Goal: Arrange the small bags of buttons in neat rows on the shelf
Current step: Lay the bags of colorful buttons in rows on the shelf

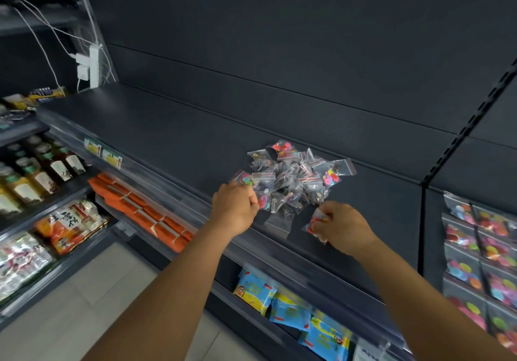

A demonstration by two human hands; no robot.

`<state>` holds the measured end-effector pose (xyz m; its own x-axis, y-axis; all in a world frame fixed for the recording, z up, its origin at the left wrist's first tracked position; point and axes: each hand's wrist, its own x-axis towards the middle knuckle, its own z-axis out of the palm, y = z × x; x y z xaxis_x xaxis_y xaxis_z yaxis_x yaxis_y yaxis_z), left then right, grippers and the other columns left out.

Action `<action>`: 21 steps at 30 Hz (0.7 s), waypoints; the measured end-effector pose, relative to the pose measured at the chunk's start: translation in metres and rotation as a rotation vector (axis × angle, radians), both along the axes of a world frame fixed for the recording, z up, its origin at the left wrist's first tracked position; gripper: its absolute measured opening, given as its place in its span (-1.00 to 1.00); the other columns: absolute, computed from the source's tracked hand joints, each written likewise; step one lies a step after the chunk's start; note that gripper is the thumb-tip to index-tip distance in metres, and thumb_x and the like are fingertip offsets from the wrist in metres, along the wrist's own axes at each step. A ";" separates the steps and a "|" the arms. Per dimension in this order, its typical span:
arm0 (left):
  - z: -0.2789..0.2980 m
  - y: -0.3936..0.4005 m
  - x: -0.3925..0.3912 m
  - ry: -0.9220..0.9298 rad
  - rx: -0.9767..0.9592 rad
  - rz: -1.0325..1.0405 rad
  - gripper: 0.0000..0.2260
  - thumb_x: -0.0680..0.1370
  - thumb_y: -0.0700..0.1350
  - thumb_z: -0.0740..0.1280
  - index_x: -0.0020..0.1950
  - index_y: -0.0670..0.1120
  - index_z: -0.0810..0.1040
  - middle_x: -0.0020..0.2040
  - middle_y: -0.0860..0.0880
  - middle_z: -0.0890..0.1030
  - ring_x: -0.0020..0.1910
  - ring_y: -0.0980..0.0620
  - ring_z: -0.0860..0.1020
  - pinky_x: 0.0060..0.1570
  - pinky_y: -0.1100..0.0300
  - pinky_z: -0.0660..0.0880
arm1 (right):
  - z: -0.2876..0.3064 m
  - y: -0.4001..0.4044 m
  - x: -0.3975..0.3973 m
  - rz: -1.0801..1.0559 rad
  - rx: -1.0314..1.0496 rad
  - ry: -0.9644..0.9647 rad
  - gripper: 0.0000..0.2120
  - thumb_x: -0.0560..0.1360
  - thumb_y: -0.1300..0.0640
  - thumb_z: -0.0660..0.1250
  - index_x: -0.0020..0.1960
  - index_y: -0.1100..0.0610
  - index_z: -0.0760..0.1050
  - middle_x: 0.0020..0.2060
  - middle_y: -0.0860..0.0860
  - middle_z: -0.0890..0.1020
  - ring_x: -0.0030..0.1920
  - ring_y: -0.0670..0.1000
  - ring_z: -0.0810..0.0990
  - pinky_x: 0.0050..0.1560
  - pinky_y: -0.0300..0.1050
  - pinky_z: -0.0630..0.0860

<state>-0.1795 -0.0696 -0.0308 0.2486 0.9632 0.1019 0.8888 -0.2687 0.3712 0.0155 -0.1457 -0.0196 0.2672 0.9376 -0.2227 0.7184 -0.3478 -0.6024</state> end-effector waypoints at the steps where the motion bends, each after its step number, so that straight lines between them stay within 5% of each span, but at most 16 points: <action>1: 0.000 -0.001 0.001 -0.020 0.023 -0.025 -0.92 0.54 -0.09 0.33 -0.12 -0.02 0.60 0.00 0.04 0.62 0.04 -0.02 0.54 0.05 0.10 0.45 | 0.000 -0.002 -0.002 -0.003 0.038 0.013 -0.90 0.45 0.10 0.39 -0.21 0.07 0.49 -0.34 -0.04 0.59 -0.28 -0.03 0.56 -0.36 -0.20 0.43; 5: -0.003 -0.006 0.002 -0.174 0.060 -0.052 -0.92 0.55 -0.19 0.30 -0.13 -0.12 0.56 -0.14 0.05 0.59 -0.15 0.07 0.55 -0.18 0.23 0.44 | 0.004 -0.013 -0.005 -0.096 0.231 0.129 -0.88 0.43 0.15 0.42 -0.21 0.09 0.49 -0.34 -0.03 0.59 -0.34 -0.06 0.52 -0.39 -0.25 0.40; 8: 0.004 -0.014 0.010 -0.379 0.063 -0.101 -0.92 0.53 -0.23 0.32 -0.16 -0.13 0.51 -0.18 0.04 0.56 -0.22 0.09 0.53 -0.27 0.39 0.39 | 0.009 -0.021 -0.001 -0.185 0.296 0.298 -0.88 0.39 0.16 0.46 -0.16 0.09 0.52 -0.27 0.01 0.64 -0.30 0.00 0.57 -0.27 -0.06 0.56; 13: 0.023 -0.037 0.044 -0.637 -0.093 -0.267 -0.85 0.49 -0.25 0.37 -0.08 0.00 0.48 -0.22 0.10 0.51 -0.25 0.14 0.50 -0.19 0.37 0.48 | 0.022 -0.041 0.014 -0.291 0.355 0.492 -0.84 0.38 0.20 0.46 -0.08 0.09 0.53 -0.20 0.06 0.69 -0.22 0.07 0.63 -0.15 0.02 0.59; 16: 0.031 -0.049 0.067 -0.642 -0.163 -0.362 -0.77 0.50 -0.23 0.37 0.10 0.00 0.53 -0.22 0.13 0.50 -0.24 0.15 0.50 -0.15 0.30 0.50 | 0.036 -0.058 0.028 -0.278 0.368 0.525 -0.92 0.42 0.20 0.42 -0.08 0.12 0.58 -0.25 0.08 0.69 -0.29 0.01 0.58 -0.23 -0.09 0.53; 21: 0.041 -0.071 0.114 -0.537 -0.081 -0.567 -0.79 0.48 -0.27 0.35 0.02 0.00 0.62 -0.17 0.11 0.49 -0.27 0.20 0.47 -0.20 0.39 0.42 | 0.054 -0.092 0.056 -0.244 0.298 0.471 -0.96 0.43 0.12 0.44 -0.13 0.07 0.60 -0.32 0.01 0.64 -0.34 -0.06 0.55 -0.25 -0.19 0.50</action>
